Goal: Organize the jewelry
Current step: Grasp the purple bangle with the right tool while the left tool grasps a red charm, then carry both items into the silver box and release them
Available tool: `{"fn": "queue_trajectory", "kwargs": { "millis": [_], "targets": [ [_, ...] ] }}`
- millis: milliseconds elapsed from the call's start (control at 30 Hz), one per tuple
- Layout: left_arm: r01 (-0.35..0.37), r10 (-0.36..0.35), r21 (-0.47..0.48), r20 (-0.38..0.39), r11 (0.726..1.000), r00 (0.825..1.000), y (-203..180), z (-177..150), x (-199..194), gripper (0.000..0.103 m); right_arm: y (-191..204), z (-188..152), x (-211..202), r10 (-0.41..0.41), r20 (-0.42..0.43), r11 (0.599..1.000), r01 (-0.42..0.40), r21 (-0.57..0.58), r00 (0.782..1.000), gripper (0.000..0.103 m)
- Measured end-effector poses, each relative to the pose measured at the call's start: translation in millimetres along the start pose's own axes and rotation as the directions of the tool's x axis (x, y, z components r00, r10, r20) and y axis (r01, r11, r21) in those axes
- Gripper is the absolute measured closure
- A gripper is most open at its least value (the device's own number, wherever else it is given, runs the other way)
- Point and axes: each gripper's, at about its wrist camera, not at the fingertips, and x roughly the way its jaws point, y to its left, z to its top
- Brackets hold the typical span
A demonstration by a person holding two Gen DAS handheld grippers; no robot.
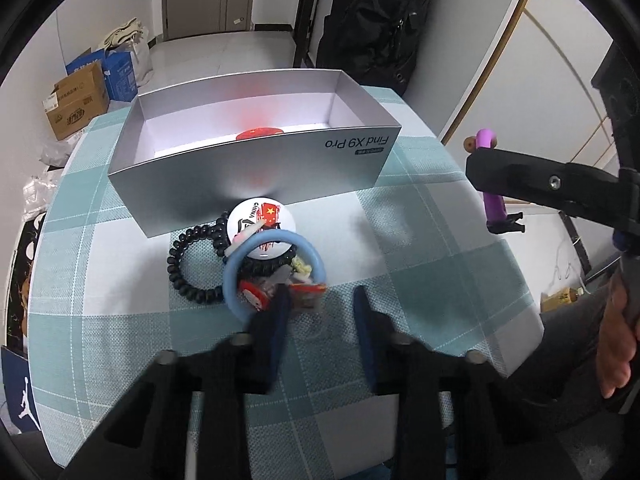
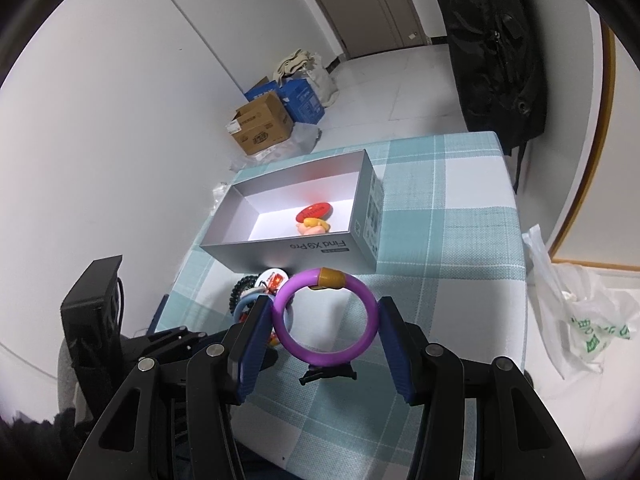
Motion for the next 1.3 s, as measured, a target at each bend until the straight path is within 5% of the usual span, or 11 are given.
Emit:
{"fn": "queue_trajectory", "kwargs": {
  "millis": [367,833,1300],
  "targets": [
    [-0.036,0.037,0.036,-0.014,0.999,0.999,-7,2,3,0.091,4,-2,1,-0.009,-0.006,1.000,0.009,-0.018,1.000,0.051],
    [0.035,-0.036,0.030,0.027,0.999,0.999,-9,5,-14,0.092,2,-3,7,-0.016,-0.014,1.000,0.015,-0.004,1.000,0.051],
    [0.116,-0.106,-0.088,0.114,0.989,0.988,17,29,-31,0.092,28,14,7,0.063,0.031,0.998,-0.062,-0.013,0.998,0.051]
  ]
}}
